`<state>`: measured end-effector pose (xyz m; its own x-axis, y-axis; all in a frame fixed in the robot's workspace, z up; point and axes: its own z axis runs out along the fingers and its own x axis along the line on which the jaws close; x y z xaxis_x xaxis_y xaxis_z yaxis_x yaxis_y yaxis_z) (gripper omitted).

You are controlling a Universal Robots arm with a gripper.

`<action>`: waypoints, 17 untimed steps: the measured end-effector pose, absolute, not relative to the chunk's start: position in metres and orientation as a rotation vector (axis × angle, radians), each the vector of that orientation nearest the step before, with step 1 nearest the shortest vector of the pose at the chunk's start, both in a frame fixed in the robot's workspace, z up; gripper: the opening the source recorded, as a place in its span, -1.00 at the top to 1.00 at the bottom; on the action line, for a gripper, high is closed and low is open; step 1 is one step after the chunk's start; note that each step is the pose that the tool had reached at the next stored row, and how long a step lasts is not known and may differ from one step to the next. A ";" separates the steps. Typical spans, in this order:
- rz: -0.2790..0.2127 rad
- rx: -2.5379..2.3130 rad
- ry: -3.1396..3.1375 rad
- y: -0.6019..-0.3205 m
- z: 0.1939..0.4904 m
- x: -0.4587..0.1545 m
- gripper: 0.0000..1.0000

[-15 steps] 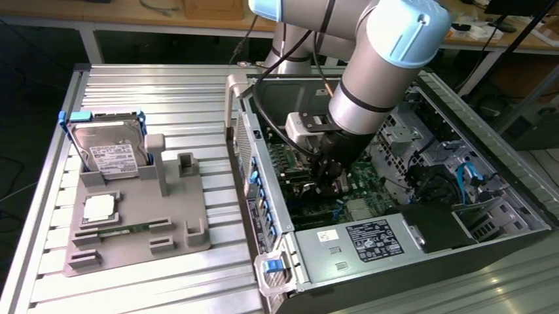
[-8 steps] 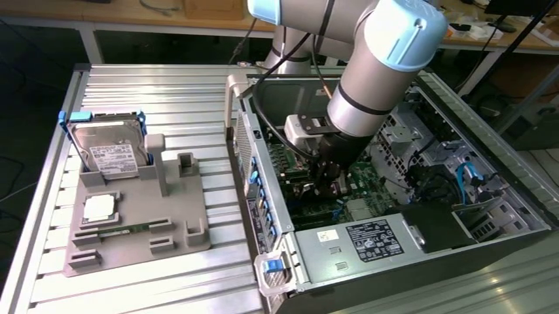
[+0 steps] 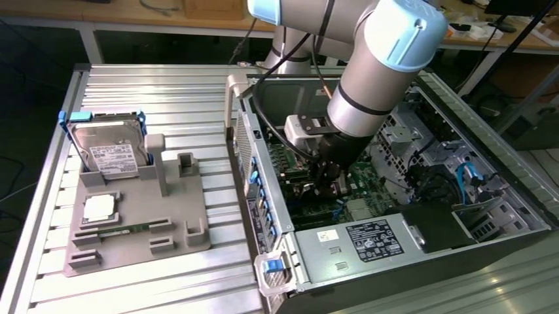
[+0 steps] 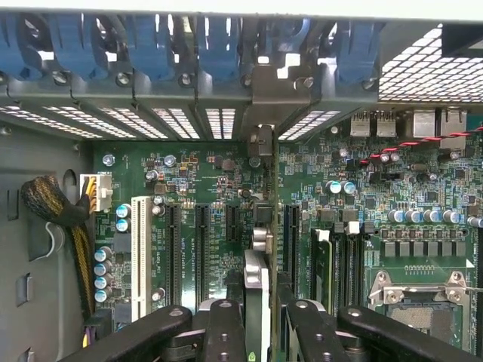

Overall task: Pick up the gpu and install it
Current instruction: 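Insert the gpu into the slot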

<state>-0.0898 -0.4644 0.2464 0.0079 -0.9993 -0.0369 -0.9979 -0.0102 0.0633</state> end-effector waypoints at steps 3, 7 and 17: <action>-0.111 2.218 -2.198 -0.464 0.246 -0.090 0.45; -0.109 2.217 -2.197 -0.464 0.250 -0.090 0.33; -0.106 2.218 -2.198 -0.464 0.270 -0.090 0.33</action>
<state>-0.0898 -0.4639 0.2700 0.0079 -0.9993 -0.0360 -0.9982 -0.0100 0.0597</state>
